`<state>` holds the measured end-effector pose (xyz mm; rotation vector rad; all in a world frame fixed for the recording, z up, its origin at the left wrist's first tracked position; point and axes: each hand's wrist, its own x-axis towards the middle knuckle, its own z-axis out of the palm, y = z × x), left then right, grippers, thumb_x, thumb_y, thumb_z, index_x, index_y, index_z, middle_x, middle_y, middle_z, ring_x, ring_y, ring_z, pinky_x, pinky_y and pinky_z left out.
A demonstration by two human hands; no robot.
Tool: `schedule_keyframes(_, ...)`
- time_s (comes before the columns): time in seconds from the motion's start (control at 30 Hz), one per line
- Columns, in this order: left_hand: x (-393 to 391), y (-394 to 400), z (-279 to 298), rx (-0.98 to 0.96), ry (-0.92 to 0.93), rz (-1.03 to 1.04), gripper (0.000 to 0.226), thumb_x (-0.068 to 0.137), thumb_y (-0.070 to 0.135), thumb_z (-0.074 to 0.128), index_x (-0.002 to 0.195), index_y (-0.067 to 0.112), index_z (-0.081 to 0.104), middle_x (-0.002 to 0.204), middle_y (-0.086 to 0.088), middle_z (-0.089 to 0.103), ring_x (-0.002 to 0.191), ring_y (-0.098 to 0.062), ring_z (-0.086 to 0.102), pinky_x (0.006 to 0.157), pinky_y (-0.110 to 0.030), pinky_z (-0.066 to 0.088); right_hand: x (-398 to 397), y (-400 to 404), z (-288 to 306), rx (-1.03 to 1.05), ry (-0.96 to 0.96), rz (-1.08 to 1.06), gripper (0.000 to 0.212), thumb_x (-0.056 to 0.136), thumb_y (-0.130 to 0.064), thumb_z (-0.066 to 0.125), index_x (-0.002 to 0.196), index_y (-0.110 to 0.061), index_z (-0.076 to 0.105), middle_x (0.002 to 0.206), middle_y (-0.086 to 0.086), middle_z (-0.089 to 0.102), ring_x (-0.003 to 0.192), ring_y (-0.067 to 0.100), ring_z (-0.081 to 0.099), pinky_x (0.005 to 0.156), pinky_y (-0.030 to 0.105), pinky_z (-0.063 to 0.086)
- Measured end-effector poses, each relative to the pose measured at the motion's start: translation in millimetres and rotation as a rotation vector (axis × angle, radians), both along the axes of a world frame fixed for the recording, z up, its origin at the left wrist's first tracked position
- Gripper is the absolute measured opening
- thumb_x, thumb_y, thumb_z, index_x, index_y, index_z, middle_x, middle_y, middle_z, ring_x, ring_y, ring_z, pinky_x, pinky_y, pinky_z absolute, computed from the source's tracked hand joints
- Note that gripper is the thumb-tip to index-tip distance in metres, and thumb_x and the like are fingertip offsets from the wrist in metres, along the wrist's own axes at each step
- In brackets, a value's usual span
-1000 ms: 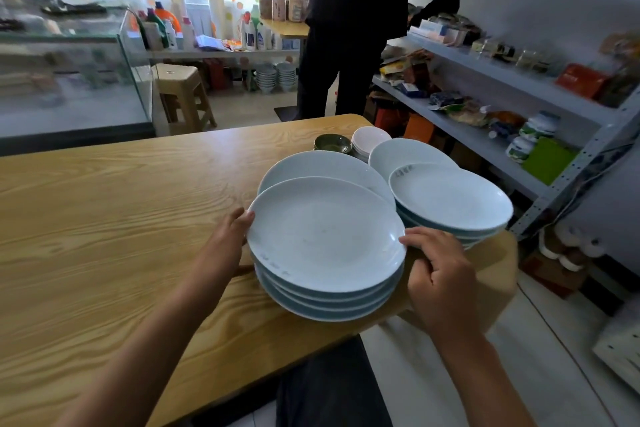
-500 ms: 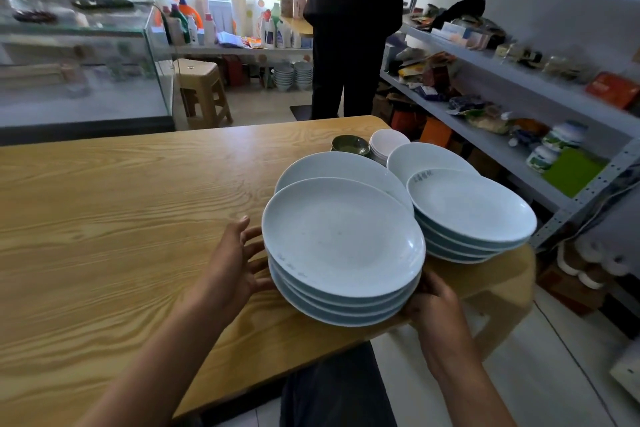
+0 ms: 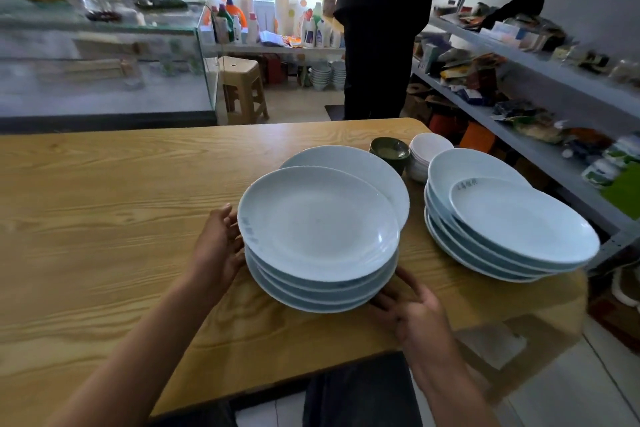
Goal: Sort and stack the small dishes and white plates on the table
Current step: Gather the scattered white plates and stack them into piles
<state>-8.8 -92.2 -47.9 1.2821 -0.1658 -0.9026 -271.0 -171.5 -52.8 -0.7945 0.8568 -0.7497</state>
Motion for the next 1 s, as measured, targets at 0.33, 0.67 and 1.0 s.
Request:
schedule_keyframes(0.33, 20.7, 28.3, -10.8, -0.091, 0.069, 0.182, 0.030, 0.098, 0.010, 0.035, 0.097, 0.010, 0.065, 0.089, -0.008, 0.066, 0.088, -0.028, 0.060, 0.069, -0.034, 0.055, 72.5, 11.4, -3.8, 0.045, -0.069, 0.280, 0.073, 0.068, 0.032, 0.031, 0.122, -0.013, 0.052, 0.115, 0.028, 0.063, 0.101, 0.039, 0.067, 0.087, 0.051, 0.054)
schedule_keyframes(0.67, 28.8, 44.6, -3.5, -0.141, 0.290, 0.206, 0.051, 0.099, 0.047, 0.026, 0.117, 0.008, 0.055, 0.106, -0.019, 0.063, 0.103, -0.038, 0.061, 0.087, -0.062, 0.047, 145.1, -3.7, -9.1, 0.074, 0.062, 0.431, 0.066, 0.074, 0.030, 0.029, 0.134, 0.004, 0.039, 0.107, 0.021, 0.067, 0.101, 0.031, 0.067, 0.074, 0.042, 0.058)
schedule_keyframes(1.0, 53.1, 39.5, -7.1, -0.192, 0.319, 0.240, 0.057, 0.100, 0.048, 0.027, 0.120, 0.003, 0.055, 0.107, -0.022, 0.067, 0.104, -0.039, 0.064, 0.082, -0.060, 0.052, 169.8, -64.5, -1.8, -0.030, 0.150, 0.375, 0.049, 0.077, 0.024, 0.035, 0.109, -0.005, 0.057, 0.113, 0.022, 0.064, 0.096, 0.036, 0.067, 0.074, 0.042, 0.058)
